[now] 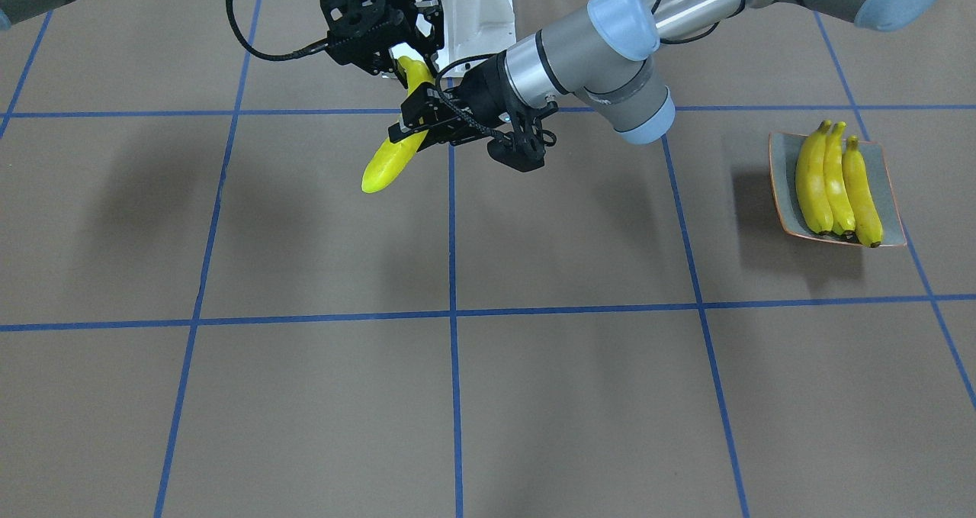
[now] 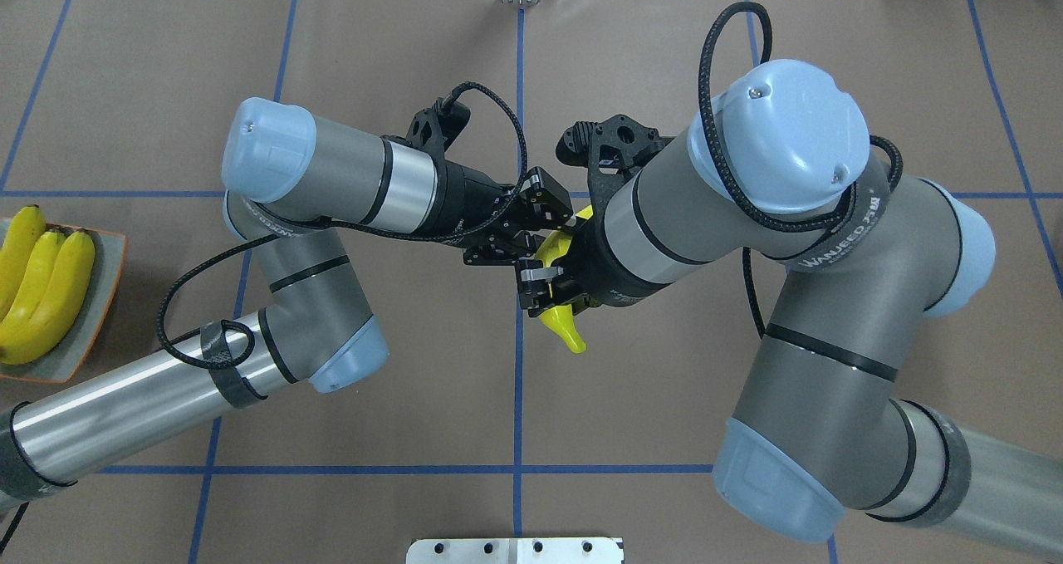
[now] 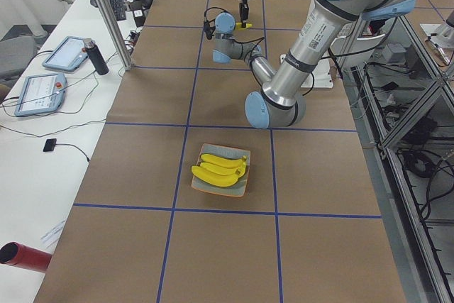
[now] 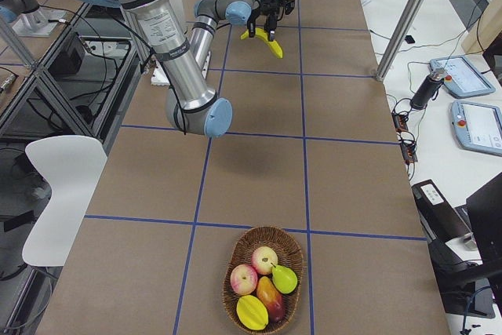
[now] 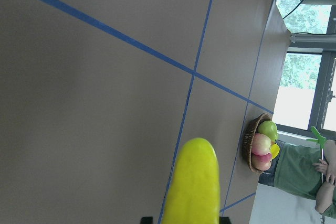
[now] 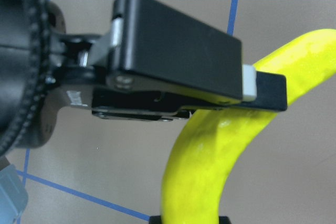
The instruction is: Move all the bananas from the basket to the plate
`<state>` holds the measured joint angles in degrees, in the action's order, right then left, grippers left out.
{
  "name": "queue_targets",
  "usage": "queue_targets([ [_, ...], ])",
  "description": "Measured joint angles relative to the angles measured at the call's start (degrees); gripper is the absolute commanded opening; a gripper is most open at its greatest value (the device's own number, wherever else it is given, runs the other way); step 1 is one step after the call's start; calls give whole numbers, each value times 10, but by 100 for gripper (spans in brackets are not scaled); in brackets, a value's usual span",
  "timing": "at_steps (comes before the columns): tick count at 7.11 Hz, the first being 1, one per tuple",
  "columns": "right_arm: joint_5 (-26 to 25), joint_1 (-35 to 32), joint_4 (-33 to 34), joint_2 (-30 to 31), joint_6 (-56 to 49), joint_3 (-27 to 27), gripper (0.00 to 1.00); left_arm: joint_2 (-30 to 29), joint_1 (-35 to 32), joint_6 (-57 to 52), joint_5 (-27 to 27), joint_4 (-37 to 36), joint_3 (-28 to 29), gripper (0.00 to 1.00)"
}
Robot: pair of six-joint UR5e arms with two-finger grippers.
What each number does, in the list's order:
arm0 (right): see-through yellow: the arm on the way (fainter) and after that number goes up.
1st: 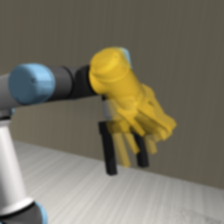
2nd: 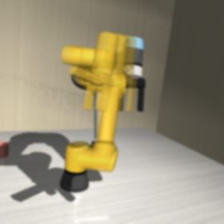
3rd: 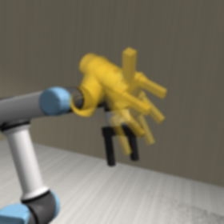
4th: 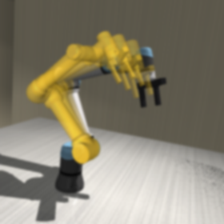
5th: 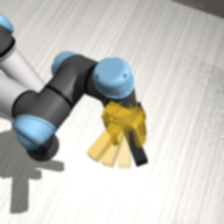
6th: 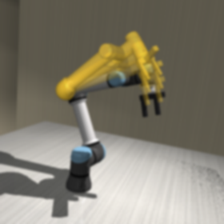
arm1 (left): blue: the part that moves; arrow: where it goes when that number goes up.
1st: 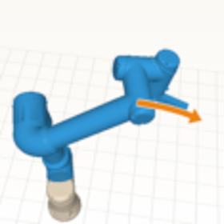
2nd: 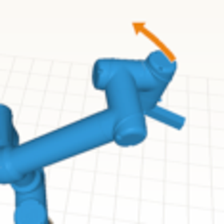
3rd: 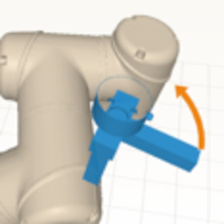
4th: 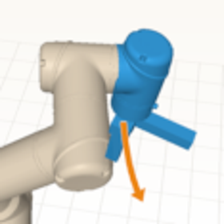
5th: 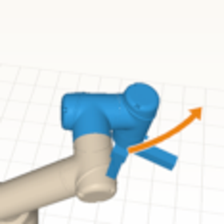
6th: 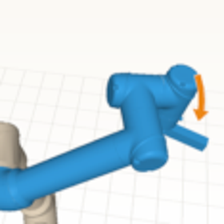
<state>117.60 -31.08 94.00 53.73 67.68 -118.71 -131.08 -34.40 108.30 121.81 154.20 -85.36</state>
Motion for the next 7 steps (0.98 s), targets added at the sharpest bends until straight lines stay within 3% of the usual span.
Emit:
queue_targets([
  [4,1,-3,-14,1,7,-5,100,2,-1,0,2,0,0,0],
  [7,16,-49,-13,32,6,-37,100,28,-36,-5,25,-1,1,0],
])
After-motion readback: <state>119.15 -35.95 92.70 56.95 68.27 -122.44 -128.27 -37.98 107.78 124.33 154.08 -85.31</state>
